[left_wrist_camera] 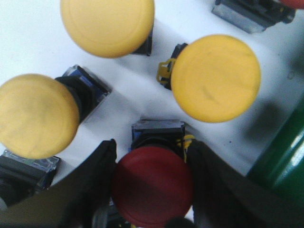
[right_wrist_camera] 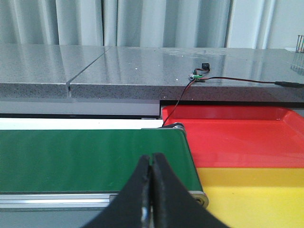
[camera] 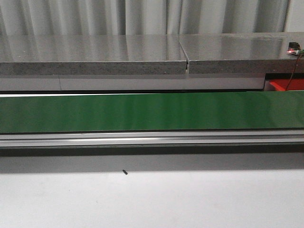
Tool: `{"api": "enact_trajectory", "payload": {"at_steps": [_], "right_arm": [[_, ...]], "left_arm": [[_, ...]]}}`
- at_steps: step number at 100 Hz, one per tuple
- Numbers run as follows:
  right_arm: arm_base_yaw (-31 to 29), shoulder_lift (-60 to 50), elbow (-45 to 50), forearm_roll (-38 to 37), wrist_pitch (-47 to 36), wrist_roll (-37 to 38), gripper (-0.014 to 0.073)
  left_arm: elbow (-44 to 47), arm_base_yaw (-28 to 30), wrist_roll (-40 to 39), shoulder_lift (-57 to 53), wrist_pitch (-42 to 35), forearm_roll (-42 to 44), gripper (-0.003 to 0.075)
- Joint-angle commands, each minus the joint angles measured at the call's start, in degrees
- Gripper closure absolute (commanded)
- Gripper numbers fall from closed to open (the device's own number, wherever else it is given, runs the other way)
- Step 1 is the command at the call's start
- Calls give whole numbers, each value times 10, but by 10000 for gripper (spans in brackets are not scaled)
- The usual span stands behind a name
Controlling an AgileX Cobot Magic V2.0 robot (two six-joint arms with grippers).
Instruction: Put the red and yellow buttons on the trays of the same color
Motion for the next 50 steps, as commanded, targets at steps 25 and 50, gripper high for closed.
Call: {"api": "enact_trajectory", "payload": {"at_steps": [25,50], "right_arm": [[-3,-11,-9,-7,-45,-2,652],[-3,-11,-9,-7,-45,-2,652]], "left_arm": [[-17,-5,3,-131,30,-4,535],[-17,-39,3,-204,44,-7,535]]}}
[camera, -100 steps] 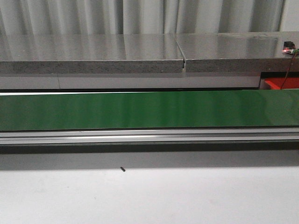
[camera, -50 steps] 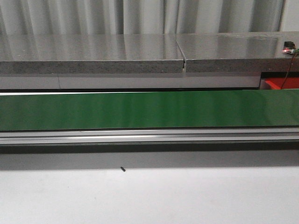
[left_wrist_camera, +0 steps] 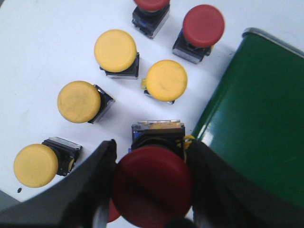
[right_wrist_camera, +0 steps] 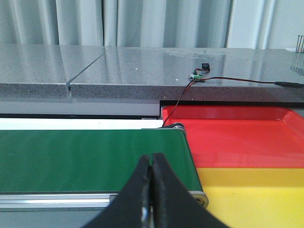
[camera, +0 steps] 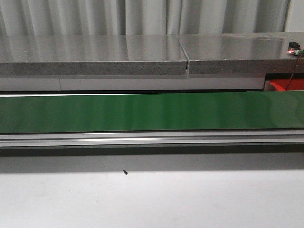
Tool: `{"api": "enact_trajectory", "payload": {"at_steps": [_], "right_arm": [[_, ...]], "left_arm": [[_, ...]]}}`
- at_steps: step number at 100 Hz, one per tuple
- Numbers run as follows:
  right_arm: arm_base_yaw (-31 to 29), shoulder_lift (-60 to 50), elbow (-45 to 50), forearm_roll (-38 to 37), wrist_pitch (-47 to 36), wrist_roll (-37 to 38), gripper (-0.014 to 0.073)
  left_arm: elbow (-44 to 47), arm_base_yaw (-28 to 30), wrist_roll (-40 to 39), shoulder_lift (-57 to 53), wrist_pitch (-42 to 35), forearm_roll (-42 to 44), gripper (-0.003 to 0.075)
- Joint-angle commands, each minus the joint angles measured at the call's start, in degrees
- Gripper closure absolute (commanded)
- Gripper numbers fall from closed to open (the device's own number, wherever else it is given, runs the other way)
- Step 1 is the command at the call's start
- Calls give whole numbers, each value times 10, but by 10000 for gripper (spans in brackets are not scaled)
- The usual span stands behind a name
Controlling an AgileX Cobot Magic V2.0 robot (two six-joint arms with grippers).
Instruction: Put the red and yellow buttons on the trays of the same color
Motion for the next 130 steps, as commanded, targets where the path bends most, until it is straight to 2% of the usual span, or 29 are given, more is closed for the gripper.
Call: {"api": "enact_trajectory", "payload": {"at_steps": [1,19,41,81,88,101,108,130], "right_arm": [[-3,-11,-9,-7,-45,-2,652],[-3,-11,-9,-7,-45,-2,652],[-3,-11,-9,-7,-45,-2,652],[-3,-11,-9,-7,-45,-2,652],[-3,-11,-9,-7,-45,-2,652],[-3,-11,-9,-7,-45,-2,652],[-3,-11,-9,-7,-45,-2,652],[-3,-11,-9,-7,-45,-2,652]], "left_arm": [[-17,-20,-1,-39,-5,-7,535],[-17,-77,-2,-38,0,-7,535],[-17,-117,-2,-10,-20,-7,535],[-17,-119,-2,33,-15,-7,521],[-17,-119,-2,33,-15,-7,457],[-17,-119,7,32,-16,-19,211],[-17,-119,7,28,-21,-24,130],[-17,-128,31,0,-31,-72,119]]}}
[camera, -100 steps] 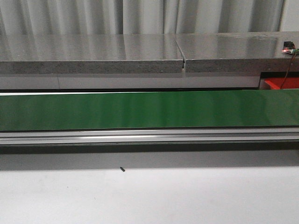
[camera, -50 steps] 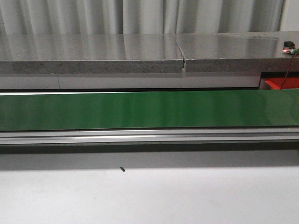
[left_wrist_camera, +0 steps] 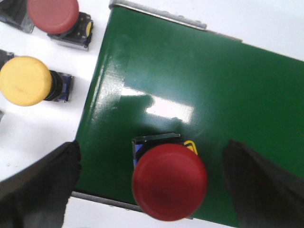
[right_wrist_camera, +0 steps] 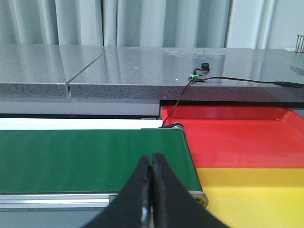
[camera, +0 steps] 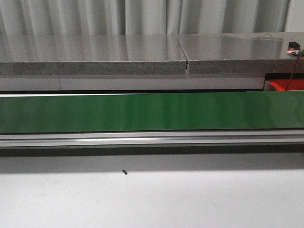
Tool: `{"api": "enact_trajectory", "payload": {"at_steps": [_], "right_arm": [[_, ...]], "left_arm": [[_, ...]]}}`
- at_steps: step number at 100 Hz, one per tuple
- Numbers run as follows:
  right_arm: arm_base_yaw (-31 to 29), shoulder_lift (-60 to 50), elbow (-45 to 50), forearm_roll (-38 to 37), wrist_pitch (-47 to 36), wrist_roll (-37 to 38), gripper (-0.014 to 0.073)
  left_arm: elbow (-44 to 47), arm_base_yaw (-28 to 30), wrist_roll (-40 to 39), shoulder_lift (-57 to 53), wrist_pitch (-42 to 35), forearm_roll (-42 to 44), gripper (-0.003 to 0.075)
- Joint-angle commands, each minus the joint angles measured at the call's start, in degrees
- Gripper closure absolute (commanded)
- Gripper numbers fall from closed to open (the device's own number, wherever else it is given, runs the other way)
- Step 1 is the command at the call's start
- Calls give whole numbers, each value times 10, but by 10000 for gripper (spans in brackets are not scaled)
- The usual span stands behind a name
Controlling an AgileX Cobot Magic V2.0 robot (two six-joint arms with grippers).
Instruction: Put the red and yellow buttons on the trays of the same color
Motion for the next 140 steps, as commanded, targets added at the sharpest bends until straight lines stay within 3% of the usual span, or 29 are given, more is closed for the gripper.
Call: {"api": "enact_trajectory", "payload": {"at_steps": [1,36,70,118,140], "right_arm": [[-2,-11,-9,-7,-45,-2,652],[-2,-11,-9,-7,-45,-2,652],[-2,-11,-9,-7,-45,-2,652],[-2,-11,-9,-7,-45,-2,652],[-2,-11,-9,-7,-45,-2,652]], "left_arm": [[-17,-9,5,-41,-21,-20,120],[32,-17,-28,-139,-38,-8,122],[113,-10,-159,-210,1,142,122],[157,137,-185,-204,-10,145,122],[161,170,-167,-144,-27,141,122]]}}
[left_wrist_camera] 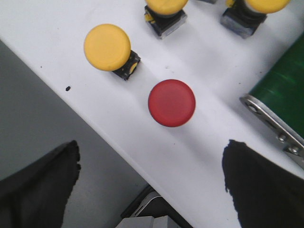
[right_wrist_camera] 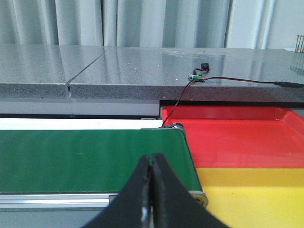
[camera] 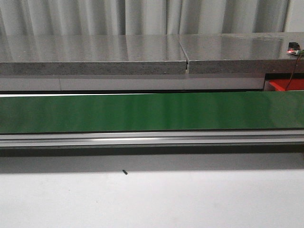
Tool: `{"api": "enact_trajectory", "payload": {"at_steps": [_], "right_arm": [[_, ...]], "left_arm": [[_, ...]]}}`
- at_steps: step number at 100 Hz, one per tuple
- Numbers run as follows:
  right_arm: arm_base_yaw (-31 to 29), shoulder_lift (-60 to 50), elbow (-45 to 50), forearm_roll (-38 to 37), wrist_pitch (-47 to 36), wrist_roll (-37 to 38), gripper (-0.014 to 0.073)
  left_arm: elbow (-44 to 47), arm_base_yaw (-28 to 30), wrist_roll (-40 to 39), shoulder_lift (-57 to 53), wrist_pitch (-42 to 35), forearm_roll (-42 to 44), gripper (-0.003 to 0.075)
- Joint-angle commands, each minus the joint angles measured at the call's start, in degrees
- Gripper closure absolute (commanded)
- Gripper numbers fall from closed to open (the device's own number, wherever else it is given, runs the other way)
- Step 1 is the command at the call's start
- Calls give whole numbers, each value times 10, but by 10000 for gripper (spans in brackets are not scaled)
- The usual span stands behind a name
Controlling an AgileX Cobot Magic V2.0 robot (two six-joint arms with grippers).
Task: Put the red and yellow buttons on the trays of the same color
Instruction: 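Lower the red button onto the green belt and open the left gripper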
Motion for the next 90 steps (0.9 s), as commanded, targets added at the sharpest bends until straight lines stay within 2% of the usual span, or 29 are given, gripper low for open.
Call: {"api": "enact_trajectory", "payload": {"at_steps": [1,90], "right_arm": [[-2,-11,-9,-7,-45,-2,652],[-2,-11,-9,-7,-45,-2,652]], "left_arm": [[-13,5,3,9,-33,2,122],[-13,5,4,164,-149,-42,138]]}}
